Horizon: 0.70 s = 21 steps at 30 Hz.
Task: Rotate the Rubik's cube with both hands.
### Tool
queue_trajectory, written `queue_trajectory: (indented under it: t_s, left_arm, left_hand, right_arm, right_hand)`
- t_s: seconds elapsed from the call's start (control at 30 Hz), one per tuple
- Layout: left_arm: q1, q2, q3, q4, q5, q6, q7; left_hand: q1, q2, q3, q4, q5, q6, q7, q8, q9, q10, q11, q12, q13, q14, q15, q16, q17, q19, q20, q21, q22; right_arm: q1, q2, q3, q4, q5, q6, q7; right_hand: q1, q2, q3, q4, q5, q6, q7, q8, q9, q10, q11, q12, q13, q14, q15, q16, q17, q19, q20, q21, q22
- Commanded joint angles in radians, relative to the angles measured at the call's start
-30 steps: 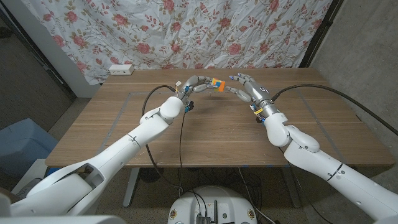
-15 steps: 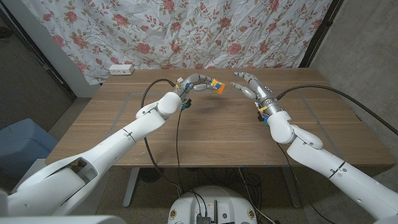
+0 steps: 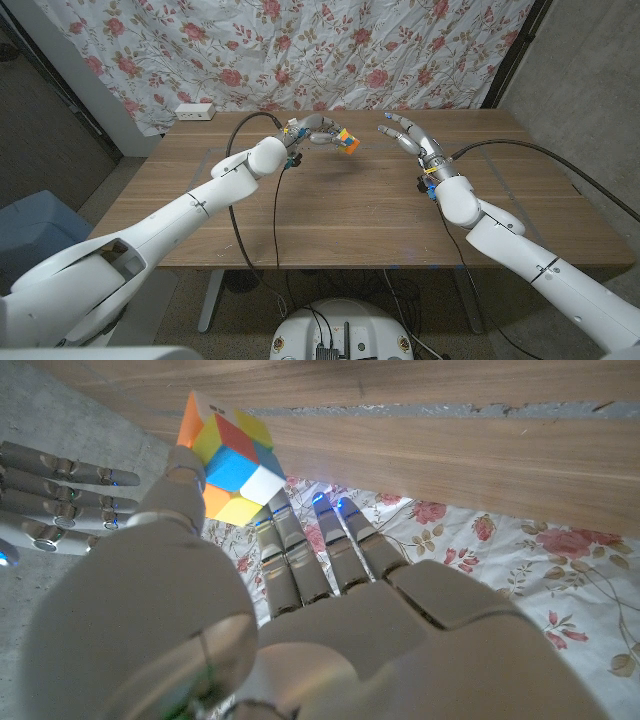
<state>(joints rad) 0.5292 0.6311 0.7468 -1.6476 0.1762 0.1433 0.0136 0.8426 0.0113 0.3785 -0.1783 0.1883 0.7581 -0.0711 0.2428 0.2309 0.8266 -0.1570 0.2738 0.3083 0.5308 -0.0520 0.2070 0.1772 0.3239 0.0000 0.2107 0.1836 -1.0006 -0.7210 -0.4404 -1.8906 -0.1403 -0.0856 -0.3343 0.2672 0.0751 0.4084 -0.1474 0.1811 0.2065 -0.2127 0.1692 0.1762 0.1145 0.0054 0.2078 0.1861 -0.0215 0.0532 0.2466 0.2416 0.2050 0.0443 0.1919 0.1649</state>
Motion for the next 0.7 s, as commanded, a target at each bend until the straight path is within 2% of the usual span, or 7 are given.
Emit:
queue_trajectory:
  t_s: [0.03, 0.4, 0.5, 0.7]
  left_arm:
    - [-0.047, 0.047, 0.029, -0.028, 0.121, 0.007, -0.089]
    - [-0.072, 0.073, 0.037, -0.039, 0.193, -0.002, -0.168]
    - [-0.087, 0.081, 0.047, -0.04, 0.227, -0.007, -0.193]
    - [-0.112, 0.087, 0.064, -0.032, 0.29, -0.026, -0.236]
  left_hand:
    - [0.001, 0.029, 0.001, 0.008, 0.004, 0.044, 0.007, -0.001, 0.006, 0.071, -0.066, -0.002, 0.006, 0.005, -0.12, -0.001, 0.001, 0.004, -0.003, 0.002, 0.002]
    - [0.001, 0.03, 0.0, 0.008, 0.004, 0.044, 0.003, -0.002, 0.006, 0.07, -0.066, -0.004, 0.007, 0.004, -0.121, -0.002, 0.001, 0.001, -0.001, 0.0, 0.002]
    - [0.001, 0.03, 0.0, 0.008, 0.005, 0.044, 0.004, -0.002, 0.006, 0.071, -0.066, -0.004, 0.007, 0.004, -0.122, -0.002, 0.001, 0.001, -0.001, 0.001, 0.002]
    - [0.001, 0.03, -0.001, 0.008, 0.005, 0.047, 0.001, -0.002, 0.007, 0.071, -0.067, -0.004, 0.007, 0.003, -0.122, -0.003, 0.001, 0.001, -0.001, 0.001, 0.002]
  right_arm:
    - [0.014, 0.008, 0.023, 0.041, 0.143, 0.046, 0.049]
    - [0.04, -0.002, 0.022, 0.072, 0.236, 0.051, 0.109]
    - [0.047, 0.007, 0.025, 0.092, 0.272, 0.064, 0.121]
    - [0.056, 0.024, 0.029, 0.137, 0.326, 0.11, 0.132]
  right_hand:
    - [-0.016, 0.003, -0.009, 0.008, -0.006, -0.025, 0.0, -0.001, 0.0, 0.008, 0.009, -0.001, 0.002, -0.001, 0.008, -0.003, 0.001, -0.004, -0.001, -0.003, 0.003]
    - [-0.047, 0.005, -0.022, 0.022, -0.009, -0.044, 0.028, 0.003, 0.0, 0.008, 0.017, -0.005, 0.002, -0.008, 0.008, -0.005, 0.004, -0.019, -0.004, -0.008, 0.003]
    - [-0.061, 0.007, -0.028, 0.028, -0.009, -0.058, 0.034, 0.002, -0.001, 0.005, 0.019, -0.008, 0.002, -0.015, 0.002, -0.007, 0.005, -0.029, -0.015, -0.011, 0.003]
    - [-0.072, 0.009, -0.032, 0.033, -0.009, -0.066, 0.039, 0.002, -0.001, 0.001, 0.02, -0.01, 0.002, -0.017, -0.001, -0.008, 0.007, -0.031, -0.019, -0.01, 0.003]
